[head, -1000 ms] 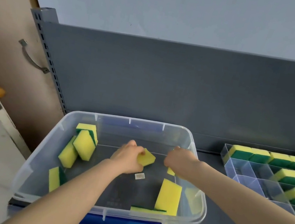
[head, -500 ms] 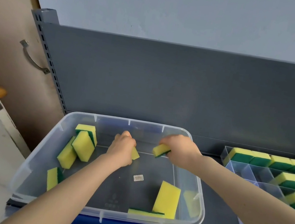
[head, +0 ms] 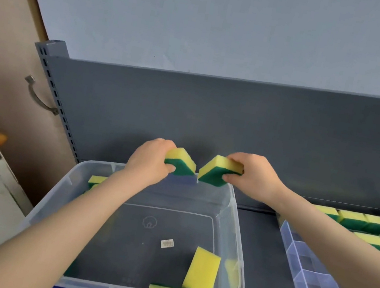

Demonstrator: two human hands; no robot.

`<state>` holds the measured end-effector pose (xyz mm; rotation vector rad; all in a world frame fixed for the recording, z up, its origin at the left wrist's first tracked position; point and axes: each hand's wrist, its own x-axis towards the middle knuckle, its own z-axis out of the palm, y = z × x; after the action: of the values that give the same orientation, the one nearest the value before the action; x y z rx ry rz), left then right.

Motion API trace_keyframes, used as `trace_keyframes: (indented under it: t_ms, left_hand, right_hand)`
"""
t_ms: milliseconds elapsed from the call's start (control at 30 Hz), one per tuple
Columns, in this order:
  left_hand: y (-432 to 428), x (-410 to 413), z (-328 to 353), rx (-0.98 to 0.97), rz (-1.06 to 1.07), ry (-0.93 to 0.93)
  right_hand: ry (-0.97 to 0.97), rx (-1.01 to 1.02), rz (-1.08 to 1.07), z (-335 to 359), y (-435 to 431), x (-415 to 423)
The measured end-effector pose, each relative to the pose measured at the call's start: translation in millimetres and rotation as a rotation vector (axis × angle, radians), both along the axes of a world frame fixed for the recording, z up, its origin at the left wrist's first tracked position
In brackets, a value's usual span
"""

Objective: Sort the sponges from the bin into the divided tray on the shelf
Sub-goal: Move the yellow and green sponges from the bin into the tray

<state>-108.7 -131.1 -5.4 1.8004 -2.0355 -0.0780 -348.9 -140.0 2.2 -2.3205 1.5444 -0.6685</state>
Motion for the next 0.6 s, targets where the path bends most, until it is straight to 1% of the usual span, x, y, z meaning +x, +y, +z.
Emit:
trace_keyframes:
  t_ms: [200,400,600]
  left_hand:
    - [-1.3,-38.3,15.9,-0.079,-0.035,0.039]
    - [-7.0,-85.0,19.3,-0.109,-0.092,0.1]
    - [-6.8,-142.9,16.7,-0.114,-0.199,0.128]
  right_hand:
    - [-0.027,-0.061,-0.046,10.9,3.8,-39.9]
    - [-0.039,-0.046,-0.121,12.3,12.4,-92.4]
    - [-0.028,-0.053,-0.21,11.1,21.8,-150.0]
